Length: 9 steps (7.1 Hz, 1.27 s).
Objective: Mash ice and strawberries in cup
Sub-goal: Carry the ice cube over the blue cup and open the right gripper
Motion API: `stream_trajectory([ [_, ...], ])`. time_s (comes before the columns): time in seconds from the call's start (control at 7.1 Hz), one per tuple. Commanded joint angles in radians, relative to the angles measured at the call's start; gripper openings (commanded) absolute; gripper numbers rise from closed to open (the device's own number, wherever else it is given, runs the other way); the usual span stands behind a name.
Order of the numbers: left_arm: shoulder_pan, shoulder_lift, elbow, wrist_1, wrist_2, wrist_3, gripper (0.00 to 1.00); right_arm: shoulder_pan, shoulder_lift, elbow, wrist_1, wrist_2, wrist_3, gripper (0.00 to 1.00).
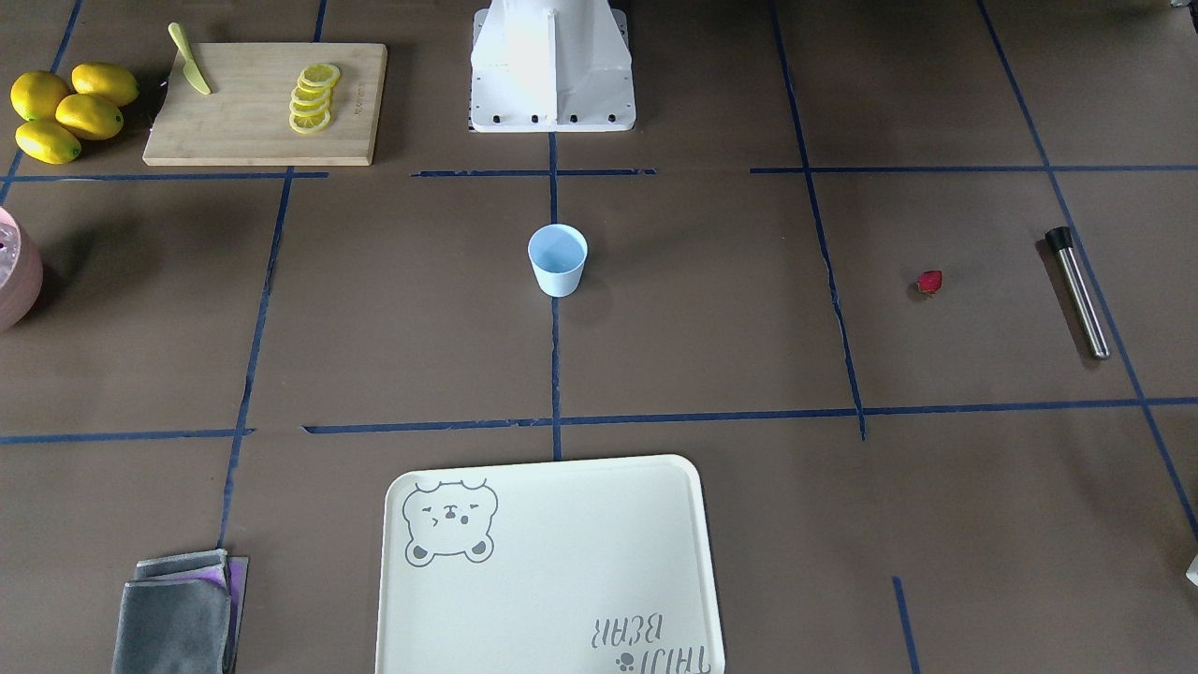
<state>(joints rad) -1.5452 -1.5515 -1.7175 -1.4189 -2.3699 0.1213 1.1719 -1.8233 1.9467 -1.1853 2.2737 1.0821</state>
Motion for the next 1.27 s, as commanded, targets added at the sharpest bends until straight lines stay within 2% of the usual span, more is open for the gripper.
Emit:
stream_trajectory([
  [0.0,0.000,0.001,-0.005,0.000,0.000,-0.002,1.00,-0.111,0.167,0.093,0.001,0.026,0.306,0.00],
  [0.42,0.000,-0.001,-0.004,0.000,0.000,0.000,1.00,-0.392,0.474,0.093,-0.005,-0.017,0.612,0.01],
  [0.56,0.002,-0.001,-0.004,0.000,0.000,-0.002,1.00,-0.523,0.574,0.071,-0.013,-0.123,0.680,0.01],
  [0.7,0.000,-0.001,-0.002,0.000,0.000,0.000,1.00,-0.629,0.701,0.007,-0.064,-0.251,0.711,0.01],
  [0.85,0.000,-0.001,-0.004,0.000,0.000,-0.002,1.00,-0.702,0.802,-0.076,-0.094,-0.332,0.735,0.02],
  [1.13,0.000,-0.001,-0.004,0.000,0.000,-0.002,1.00,-0.755,0.841,-0.146,-0.088,-0.390,0.748,0.04],
])
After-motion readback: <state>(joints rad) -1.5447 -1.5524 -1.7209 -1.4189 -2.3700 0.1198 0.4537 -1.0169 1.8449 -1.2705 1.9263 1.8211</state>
